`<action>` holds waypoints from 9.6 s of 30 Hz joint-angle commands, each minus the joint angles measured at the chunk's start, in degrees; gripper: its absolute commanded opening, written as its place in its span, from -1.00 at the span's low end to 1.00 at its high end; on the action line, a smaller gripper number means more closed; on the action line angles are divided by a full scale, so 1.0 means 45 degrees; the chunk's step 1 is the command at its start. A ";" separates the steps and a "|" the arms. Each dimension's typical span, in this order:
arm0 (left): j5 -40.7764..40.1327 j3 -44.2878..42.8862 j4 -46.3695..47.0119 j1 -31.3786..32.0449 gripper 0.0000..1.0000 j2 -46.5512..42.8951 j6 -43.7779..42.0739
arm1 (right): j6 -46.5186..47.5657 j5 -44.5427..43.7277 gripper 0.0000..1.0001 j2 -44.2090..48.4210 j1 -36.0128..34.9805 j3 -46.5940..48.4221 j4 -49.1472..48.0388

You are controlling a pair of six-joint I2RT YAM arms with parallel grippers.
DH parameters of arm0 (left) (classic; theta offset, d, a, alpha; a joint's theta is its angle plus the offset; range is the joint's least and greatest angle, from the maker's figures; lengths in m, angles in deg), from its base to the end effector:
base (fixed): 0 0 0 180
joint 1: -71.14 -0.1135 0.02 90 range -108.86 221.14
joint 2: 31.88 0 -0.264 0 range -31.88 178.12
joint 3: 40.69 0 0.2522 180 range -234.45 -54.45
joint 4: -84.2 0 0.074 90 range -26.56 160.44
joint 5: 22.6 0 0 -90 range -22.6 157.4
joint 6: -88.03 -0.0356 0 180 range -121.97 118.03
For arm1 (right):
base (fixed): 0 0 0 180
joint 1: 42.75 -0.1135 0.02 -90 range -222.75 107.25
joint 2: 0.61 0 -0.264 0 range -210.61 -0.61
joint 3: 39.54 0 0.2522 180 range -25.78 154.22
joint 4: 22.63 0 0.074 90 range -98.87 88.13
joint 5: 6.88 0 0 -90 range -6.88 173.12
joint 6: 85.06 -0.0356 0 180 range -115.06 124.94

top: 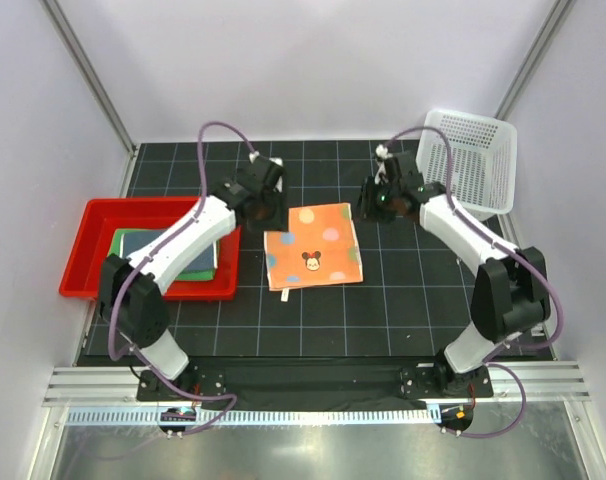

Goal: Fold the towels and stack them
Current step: Fold the towel, then neatly place the folded towel into the bin

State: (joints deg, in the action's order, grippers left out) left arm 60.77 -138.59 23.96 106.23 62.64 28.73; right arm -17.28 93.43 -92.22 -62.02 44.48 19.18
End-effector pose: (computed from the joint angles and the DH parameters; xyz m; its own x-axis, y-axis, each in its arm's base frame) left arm 0.2907 -0.1992 0.3000 -0.8543 -0.0196 -0.5194 0.0968 0.9758 -0.1960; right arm 0.3267 0.1210 0.2613 -0.8279 0.1047 -0.5511 -0.1313 0.9189 0.3719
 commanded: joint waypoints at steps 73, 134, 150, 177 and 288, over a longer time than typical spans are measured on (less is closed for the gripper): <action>0.6141 -1.2376 -0.4925 -0.3950 -0.99 1.1711 -1.2272 | 1.1051 0.7885 -0.98 -1.2045 0.2211 1.3628 0.5624; 0.4990 -0.0074 0.0074 -0.1217 -1.00 0.1966 -0.8053 | 0.4667 0.4351 -0.98 0.1120 0.2524 -0.4323 -0.5082; 0.4072 0.2036 0.0817 -0.0123 -1.00 0.1554 -0.7330 | 0.3708 0.3609 -0.98 0.1042 0.2406 -0.4870 -0.4828; 0.6844 0.4321 0.5208 0.0542 -0.50 -0.0497 -0.2156 | -0.1077 0.0541 -0.36 0.2254 0.1314 -0.3465 -0.2424; -0.1981 0.4227 0.2660 0.1050 -1.00 0.1261 0.5407 | -0.1625 -0.1314 -0.04 0.2075 -0.1656 -0.4813 -0.2857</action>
State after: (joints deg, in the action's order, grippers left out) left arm 55.11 -115.29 44.13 110.77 68.24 57.69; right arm -24.95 86.65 -87.56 -69.23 20.61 4.76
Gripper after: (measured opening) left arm 0.028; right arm 0.386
